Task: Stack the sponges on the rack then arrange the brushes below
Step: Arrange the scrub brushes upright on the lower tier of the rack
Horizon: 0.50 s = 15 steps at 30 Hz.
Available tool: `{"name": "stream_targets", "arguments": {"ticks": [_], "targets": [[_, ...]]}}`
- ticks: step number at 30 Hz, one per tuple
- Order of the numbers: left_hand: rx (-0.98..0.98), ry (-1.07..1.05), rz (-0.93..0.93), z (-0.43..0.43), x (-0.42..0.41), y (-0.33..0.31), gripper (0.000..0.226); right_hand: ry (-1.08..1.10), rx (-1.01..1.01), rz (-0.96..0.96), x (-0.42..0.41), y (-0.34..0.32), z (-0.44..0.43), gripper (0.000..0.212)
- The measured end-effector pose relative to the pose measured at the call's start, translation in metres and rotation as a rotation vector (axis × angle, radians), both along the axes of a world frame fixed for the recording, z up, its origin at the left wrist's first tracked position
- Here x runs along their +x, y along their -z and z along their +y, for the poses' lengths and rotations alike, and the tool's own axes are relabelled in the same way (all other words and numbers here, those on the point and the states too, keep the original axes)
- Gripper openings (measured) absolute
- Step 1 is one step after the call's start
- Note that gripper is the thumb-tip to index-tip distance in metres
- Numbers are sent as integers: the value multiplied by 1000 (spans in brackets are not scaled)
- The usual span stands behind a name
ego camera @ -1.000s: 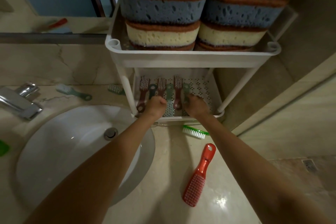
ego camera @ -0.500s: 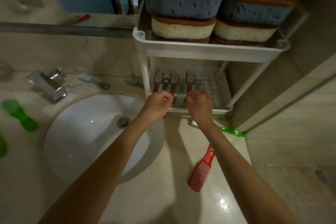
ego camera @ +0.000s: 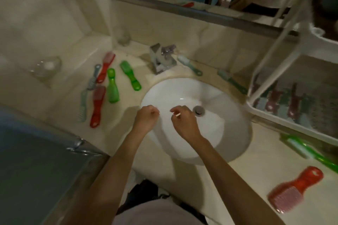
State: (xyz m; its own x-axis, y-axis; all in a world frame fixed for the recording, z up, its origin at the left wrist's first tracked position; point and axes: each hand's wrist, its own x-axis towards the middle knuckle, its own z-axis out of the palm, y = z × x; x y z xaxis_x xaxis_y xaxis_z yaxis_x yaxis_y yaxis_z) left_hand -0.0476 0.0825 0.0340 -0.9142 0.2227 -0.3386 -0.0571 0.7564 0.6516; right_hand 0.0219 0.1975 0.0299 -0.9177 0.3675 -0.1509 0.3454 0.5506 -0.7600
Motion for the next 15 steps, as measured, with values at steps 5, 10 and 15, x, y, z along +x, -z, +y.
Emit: {"name": "stream_targets", "arguments": {"ticks": [5, 10, 15], "targets": [[-39, -42, -8, -74, -65, 8, 26, -109, 4, -110, -72, 8, -70, 29], [-48, -77, 33, -135, -129, 15, 24, -208, 35, -159, -140, 14, -127, 29], [-205, -358, 85, -184, -179, 29, 29, -247, 56, -199, -194, 21, -167, 28]]}}
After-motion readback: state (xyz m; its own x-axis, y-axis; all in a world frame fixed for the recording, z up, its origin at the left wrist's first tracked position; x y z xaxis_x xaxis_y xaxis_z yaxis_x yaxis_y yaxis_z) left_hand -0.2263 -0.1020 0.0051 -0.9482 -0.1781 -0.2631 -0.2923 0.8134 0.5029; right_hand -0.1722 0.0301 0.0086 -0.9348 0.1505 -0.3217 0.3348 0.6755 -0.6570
